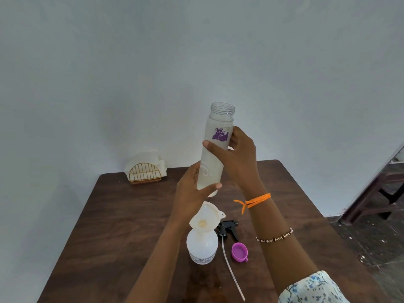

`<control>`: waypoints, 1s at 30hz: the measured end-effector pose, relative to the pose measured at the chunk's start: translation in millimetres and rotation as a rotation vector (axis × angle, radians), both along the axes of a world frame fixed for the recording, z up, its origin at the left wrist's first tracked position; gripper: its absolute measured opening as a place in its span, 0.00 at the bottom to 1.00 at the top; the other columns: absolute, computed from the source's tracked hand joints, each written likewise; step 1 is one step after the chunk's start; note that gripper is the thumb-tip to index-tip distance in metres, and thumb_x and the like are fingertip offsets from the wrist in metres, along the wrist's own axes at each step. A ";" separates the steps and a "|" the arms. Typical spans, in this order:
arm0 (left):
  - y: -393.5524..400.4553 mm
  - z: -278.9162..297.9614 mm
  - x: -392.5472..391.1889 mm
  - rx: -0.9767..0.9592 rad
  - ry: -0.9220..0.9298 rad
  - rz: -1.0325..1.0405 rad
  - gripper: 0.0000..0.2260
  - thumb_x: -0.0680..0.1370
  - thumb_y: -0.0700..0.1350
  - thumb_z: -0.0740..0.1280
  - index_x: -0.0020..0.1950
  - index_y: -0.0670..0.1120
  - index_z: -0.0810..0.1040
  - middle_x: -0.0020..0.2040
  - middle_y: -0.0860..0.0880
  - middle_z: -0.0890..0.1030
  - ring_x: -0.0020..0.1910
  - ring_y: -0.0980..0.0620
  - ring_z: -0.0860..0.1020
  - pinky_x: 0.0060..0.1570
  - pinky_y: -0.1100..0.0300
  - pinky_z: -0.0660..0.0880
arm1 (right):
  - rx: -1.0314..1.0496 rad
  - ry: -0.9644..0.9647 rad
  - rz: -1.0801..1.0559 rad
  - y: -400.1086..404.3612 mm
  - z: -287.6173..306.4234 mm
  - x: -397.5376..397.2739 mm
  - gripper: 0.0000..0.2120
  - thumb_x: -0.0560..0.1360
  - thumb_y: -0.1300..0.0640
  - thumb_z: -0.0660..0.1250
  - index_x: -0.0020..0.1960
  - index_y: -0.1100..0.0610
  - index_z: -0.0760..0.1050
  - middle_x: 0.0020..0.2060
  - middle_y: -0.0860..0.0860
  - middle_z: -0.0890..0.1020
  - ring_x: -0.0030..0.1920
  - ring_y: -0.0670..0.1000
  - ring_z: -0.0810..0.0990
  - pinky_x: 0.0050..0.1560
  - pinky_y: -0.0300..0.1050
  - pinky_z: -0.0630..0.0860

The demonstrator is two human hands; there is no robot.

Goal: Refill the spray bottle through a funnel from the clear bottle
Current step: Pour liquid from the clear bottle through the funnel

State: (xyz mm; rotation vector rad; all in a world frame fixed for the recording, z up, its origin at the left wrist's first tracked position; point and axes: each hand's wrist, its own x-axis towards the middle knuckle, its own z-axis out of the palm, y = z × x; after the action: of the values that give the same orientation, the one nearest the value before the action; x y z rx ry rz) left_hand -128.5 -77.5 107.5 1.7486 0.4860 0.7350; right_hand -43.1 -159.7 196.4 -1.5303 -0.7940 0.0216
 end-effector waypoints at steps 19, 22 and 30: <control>-19.8 -71.7 -45.5 -0.036 0.419 0.013 0.53 0.59 0.54 0.80 0.74 0.58 0.49 0.75 0.52 0.51 0.73 0.48 0.56 0.70 0.45 0.59 | -0.127 -0.091 0.000 -42.5 -76.2 0.7 0.17 0.65 0.63 0.75 0.51 0.53 0.75 0.40 0.47 0.80 0.38 0.40 0.77 0.37 0.26 0.70; -21.7 -76.9 -45.1 -0.104 0.372 0.004 0.53 0.60 0.52 0.80 0.74 0.59 0.48 0.75 0.51 0.55 0.72 0.51 0.59 0.67 0.51 0.61 | -0.169 -0.102 0.019 -45.2 -90.5 3.3 0.19 0.65 0.62 0.76 0.53 0.55 0.76 0.42 0.50 0.80 0.41 0.45 0.78 0.37 0.26 0.71; -26.7 -83.4 -43.8 -0.221 0.273 -0.009 0.50 0.65 0.48 0.78 0.74 0.60 0.45 0.74 0.52 0.58 0.66 0.57 0.61 0.62 0.60 0.60 | -0.267 -0.162 0.027 -45.9 -121.1 13.9 0.26 0.62 0.56 0.74 0.59 0.56 0.76 0.47 0.51 0.81 0.45 0.48 0.79 0.42 0.30 0.73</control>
State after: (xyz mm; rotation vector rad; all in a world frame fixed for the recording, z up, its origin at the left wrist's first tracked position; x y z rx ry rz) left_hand -172.2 -104.2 24.1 1.6467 0.7161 0.4185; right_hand -29.1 -205.6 75.2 -1.7903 -0.9704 0.0240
